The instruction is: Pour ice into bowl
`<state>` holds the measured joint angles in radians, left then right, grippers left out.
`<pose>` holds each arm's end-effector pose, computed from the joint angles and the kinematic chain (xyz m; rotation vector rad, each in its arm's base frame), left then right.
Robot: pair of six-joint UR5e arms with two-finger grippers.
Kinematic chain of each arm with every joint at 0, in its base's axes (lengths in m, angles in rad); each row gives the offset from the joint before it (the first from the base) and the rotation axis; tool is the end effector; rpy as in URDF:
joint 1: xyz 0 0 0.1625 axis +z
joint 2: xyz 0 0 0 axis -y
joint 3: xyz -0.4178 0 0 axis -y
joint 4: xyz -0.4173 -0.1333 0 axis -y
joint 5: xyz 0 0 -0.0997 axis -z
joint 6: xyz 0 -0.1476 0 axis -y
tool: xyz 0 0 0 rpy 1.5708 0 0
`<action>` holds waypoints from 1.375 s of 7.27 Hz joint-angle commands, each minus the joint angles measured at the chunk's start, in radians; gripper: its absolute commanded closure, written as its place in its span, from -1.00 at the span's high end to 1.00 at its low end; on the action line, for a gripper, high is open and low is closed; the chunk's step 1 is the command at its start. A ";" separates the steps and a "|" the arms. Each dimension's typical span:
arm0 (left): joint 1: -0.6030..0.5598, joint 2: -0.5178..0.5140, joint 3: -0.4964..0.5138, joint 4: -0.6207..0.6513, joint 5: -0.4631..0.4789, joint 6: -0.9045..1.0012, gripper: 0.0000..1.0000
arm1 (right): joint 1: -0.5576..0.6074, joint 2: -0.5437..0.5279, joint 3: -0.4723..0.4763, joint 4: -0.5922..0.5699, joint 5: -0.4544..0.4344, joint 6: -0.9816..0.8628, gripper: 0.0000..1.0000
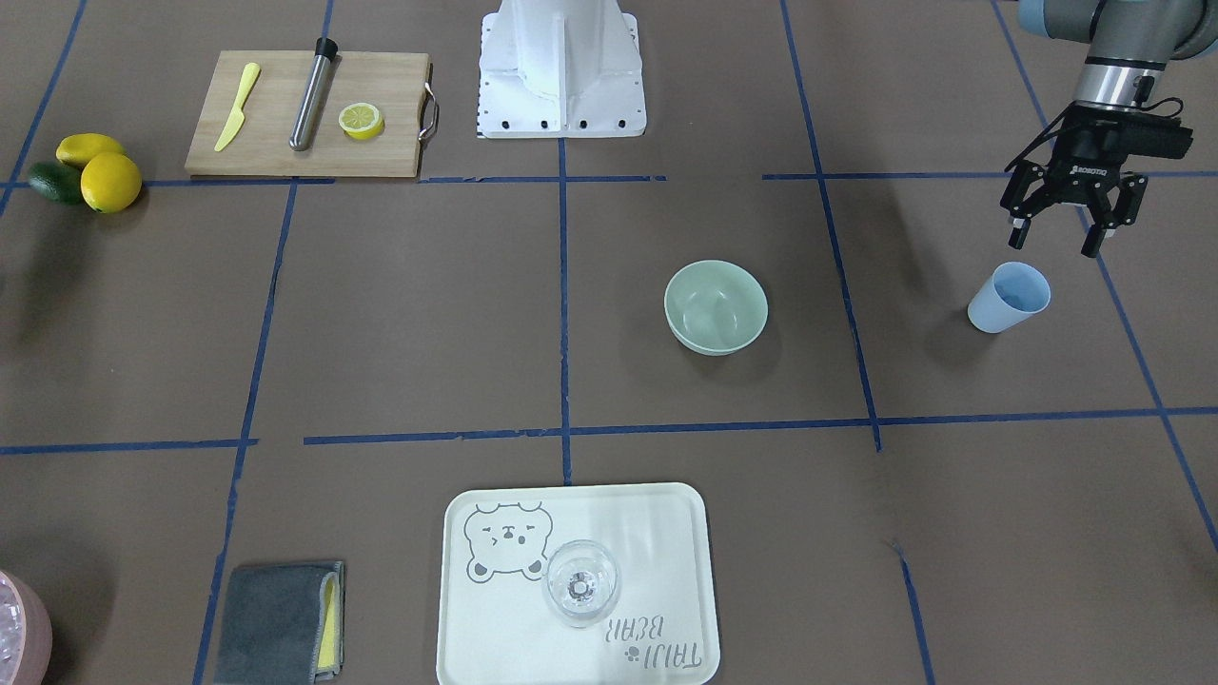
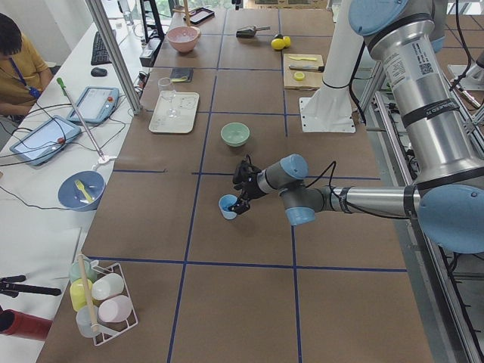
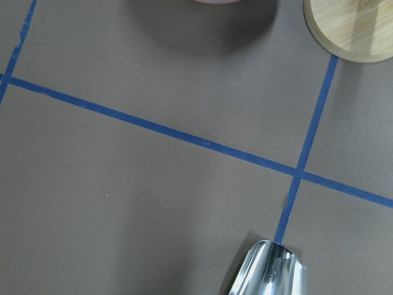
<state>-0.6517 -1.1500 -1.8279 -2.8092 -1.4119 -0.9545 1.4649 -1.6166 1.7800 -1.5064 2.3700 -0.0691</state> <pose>0.2363 -0.3773 0.5935 0.7509 0.7793 -0.1173 -0.0269 -0.5130 0.5897 0.2014 -0.8016 -0.2560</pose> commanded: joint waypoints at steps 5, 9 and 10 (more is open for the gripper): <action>0.136 -0.031 0.084 -0.001 0.156 -0.098 1.00 | 0.000 -0.006 0.004 0.000 0.000 0.014 1.00; 0.146 -0.132 0.194 -0.009 0.154 -0.151 1.00 | 0.000 -0.005 0.004 0.000 -0.002 0.015 1.00; 0.146 -0.154 0.214 -0.009 0.154 -0.151 0.99 | 0.000 -0.005 0.007 0.000 -0.002 0.017 1.00</action>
<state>-0.5065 -1.2715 -1.6463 -2.8167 -1.2577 -1.1042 1.4649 -1.6221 1.7850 -1.5064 2.3687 -0.0534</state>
